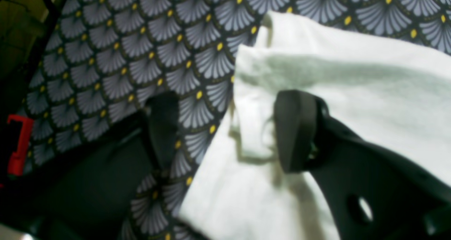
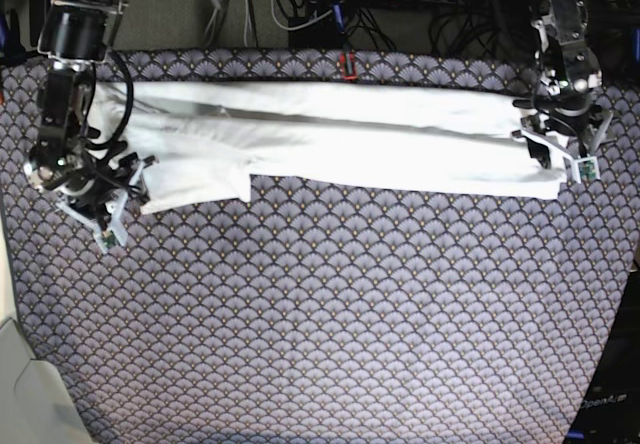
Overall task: Fold the T-shirt properly
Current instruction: 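Move the right gripper to the loose sleeve flap and grasp it, then tuck the sleeve flap into the strip end with the right gripper, then grasp the strip end with the left gripper, right gripper holding its end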
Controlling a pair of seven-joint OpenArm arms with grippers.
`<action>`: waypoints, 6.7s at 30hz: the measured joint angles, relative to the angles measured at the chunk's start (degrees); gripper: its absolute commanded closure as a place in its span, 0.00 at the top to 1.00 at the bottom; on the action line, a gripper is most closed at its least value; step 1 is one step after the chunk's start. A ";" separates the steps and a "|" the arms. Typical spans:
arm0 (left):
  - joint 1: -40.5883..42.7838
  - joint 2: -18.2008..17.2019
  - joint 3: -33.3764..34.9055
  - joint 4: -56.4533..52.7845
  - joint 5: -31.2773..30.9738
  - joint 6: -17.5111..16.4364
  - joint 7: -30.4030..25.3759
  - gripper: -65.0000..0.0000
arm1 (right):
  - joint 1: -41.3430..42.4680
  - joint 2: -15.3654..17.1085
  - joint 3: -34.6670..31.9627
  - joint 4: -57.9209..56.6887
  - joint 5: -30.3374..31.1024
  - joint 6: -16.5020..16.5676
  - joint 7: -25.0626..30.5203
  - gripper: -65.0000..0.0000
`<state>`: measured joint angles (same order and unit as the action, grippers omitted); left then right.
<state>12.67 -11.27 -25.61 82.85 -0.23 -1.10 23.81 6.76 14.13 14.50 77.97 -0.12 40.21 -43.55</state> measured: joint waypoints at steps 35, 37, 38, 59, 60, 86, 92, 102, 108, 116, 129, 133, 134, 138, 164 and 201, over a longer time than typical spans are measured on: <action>0.15 0.00 0.20 -0.24 -0.22 0.02 0.00 0.65 | 1.38 -1.05 -3.41 -5.68 1.90 -0.15 3.26 0.23; 0.15 0.00 0.20 -0.24 -0.22 0.02 0.00 0.65 | 1.57 -0.92 -3.43 -6.25 1.88 -0.17 4.50 0.18; 0.15 0.00 0.17 -0.24 -0.22 0.02 0.00 0.65 | 1.31 -0.90 -3.43 -6.08 1.81 -0.20 4.94 0.15; 0.20 -0.28 -0.09 -0.24 -0.26 0.04 -0.04 0.65 | -16.17 -1.44 -3.28 22.53 -0.04 -0.15 1.33 0.00; 0.22 -0.28 -0.07 -0.24 -0.28 0.02 -0.07 0.65 | -17.07 -1.40 -3.28 24.37 0.11 -0.04 1.38 0.00; 0.00 -1.25 -0.07 -0.26 -0.35 -0.17 -0.22 0.65 | -29.00 -4.39 4.55 33.00 0.37 0.04 2.16 0.00; -0.02 -1.75 -0.13 -0.26 -0.39 0.00 -0.24 0.65 | -27.52 -4.85 4.46 30.21 0.15 0.04 2.03 0.00; -0.02 -1.75 -0.13 -0.26 -0.37 -0.13 -0.22 0.65 | -23.56 -3.96 4.39 22.91 0.35 0.02 2.23 0.00; -0.13 -1.73 0.00 -0.26 -0.42 -0.13 -0.24 0.65 | -21.70 -3.82 4.37 22.91 0.37 0.04 1.55 0.00; -0.15 -1.70 0.22 -0.26 -0.42 -0.13 -0.24 0.65 | -20.11 -3.78 4.39 25.29 0.42 0.04 1.62 0.00; -2.03 -1.42 0.22 -3.80 -0.50 -0.15 -1.33 0.65 | -17.14 -3.80 4.35 16.31 0.37 0.04 2.16 0.00; -2.01 -1.62 1.09 -3.80 -4.81 0.66 -0.83 0.65 | -17.14 -3.80 4.35 16.48 0.39 0.04 2.19 0.09; -2.03 -1.90 1.62 -3.80 -5.27 0.70 -0.83 0.65 | -17.14 -3.82 4.35 16.48 0.37 0.04 2.19 0.13; -1.95 -2.03 1.88 -3.80 -6.08 0.46 -0.85 0.65 | -17.16 -3.80 4.35 16.57 0.35 0.04 2.19 0.26; 0.15 -1.03 6.12 -7.96 -8.02 0.39 -10.12 0.28 | -16.98 -2.89 4.35 16.63 0.17 0.04 2.19 0.27; 1.75 -6.27 5.46 -5.99 -23.12 -1.14 -4.00 0.06 | -16.98 -2.54 4.35 16.63 0.17 0.04 2.19 0.28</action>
<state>14.41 -17.54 -20.14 76.86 -23.35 -2.24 19.81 -10.22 11.60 18.85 94.61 0.05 40.25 -41.36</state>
